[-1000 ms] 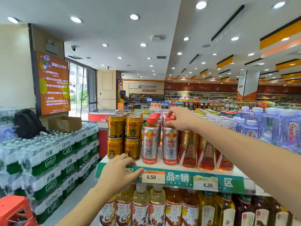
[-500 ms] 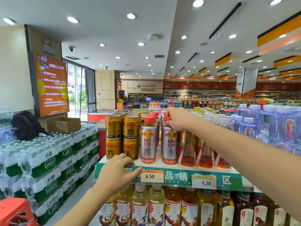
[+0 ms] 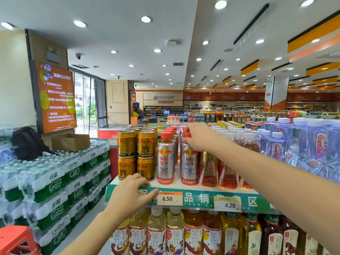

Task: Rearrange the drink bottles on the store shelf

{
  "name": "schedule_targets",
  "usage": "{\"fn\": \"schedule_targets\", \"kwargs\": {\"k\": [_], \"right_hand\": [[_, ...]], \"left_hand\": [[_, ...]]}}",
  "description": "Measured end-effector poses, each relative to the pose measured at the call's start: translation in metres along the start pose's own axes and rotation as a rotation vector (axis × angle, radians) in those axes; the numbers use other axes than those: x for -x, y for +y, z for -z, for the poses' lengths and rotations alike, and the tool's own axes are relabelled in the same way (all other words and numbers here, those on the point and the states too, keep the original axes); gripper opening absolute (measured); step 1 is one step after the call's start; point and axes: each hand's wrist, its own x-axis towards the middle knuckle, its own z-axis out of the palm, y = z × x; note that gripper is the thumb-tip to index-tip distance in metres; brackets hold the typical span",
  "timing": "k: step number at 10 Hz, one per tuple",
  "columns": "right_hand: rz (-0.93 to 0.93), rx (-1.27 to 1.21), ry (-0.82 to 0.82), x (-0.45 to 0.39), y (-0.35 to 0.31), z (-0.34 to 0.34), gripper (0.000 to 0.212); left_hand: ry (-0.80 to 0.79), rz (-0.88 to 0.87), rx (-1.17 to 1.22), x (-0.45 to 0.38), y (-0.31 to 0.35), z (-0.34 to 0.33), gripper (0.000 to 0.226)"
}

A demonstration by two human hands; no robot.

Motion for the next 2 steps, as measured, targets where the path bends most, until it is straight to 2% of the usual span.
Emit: {"fn": "schedule_targets", "kwargs": {"k": [2], "right_hand": [[0.083, -0.117, 0.164, 0.028, 0.006, 0.0, 0.039]], "left_hand": [[-0.117, 0.008, -0.035, -0.009, 0.003, 0.01, 0.046]]}}
